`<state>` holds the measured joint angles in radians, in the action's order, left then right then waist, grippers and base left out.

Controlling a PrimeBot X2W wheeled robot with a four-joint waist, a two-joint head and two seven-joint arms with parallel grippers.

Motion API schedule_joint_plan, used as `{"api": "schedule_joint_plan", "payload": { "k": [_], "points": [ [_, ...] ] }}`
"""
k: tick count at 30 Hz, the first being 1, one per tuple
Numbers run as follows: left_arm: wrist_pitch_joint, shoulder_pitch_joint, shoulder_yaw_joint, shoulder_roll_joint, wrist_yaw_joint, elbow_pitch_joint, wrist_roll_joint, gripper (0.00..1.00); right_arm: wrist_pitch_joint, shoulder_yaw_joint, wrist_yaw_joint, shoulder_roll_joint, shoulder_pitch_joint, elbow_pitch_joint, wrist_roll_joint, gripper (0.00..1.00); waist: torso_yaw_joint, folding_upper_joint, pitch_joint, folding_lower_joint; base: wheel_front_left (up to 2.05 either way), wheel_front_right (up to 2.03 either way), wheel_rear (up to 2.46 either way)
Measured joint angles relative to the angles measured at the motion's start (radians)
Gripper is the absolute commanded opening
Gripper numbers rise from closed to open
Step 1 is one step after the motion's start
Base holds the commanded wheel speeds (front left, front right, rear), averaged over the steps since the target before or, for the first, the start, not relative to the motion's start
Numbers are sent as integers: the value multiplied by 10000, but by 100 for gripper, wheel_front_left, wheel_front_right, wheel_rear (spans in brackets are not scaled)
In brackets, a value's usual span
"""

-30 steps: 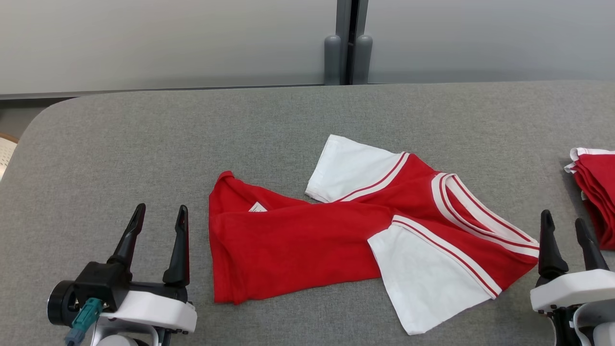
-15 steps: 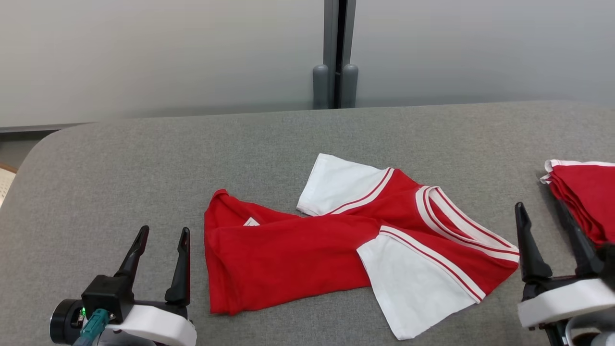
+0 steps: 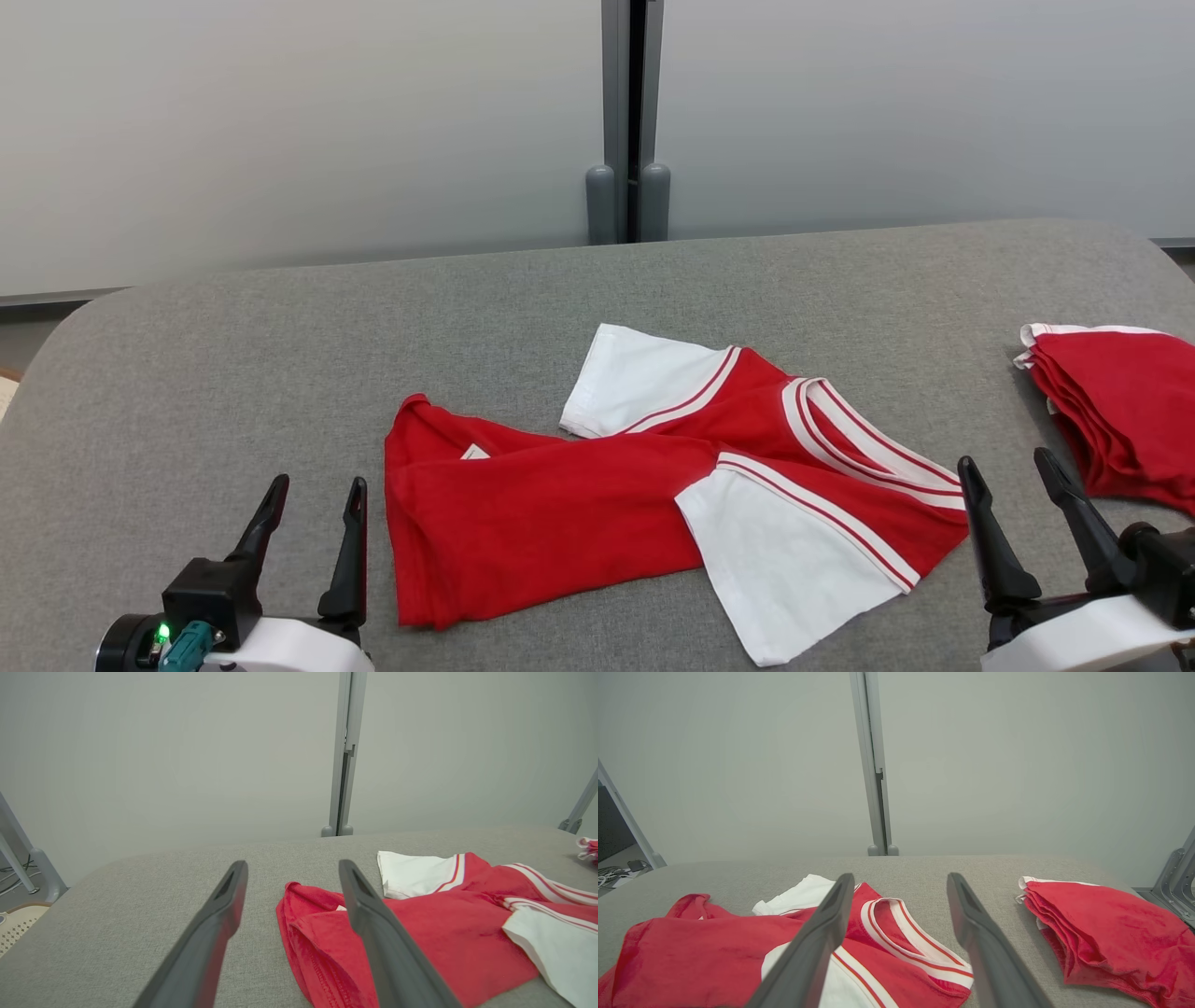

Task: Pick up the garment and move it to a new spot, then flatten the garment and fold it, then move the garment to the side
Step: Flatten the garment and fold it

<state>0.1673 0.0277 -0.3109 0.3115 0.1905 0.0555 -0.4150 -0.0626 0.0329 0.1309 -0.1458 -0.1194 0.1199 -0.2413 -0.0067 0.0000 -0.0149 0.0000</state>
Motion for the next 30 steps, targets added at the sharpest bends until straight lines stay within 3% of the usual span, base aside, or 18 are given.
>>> {"api": "schedule_joint_plan", "payload": {
  "k": [17,30],
  "points": [
    [-236,-281,-261,-65,-21,378,-75,100,-94,29,0,65,-3,29,-54,100,51,1,80,0,0,0,0],
    [-1302,-2544,-746,-905,-959,3916,-784,100,13,186,0,123,584,-203,-127,100,-161,0,1062,0,0,0,0]
  ]
}}
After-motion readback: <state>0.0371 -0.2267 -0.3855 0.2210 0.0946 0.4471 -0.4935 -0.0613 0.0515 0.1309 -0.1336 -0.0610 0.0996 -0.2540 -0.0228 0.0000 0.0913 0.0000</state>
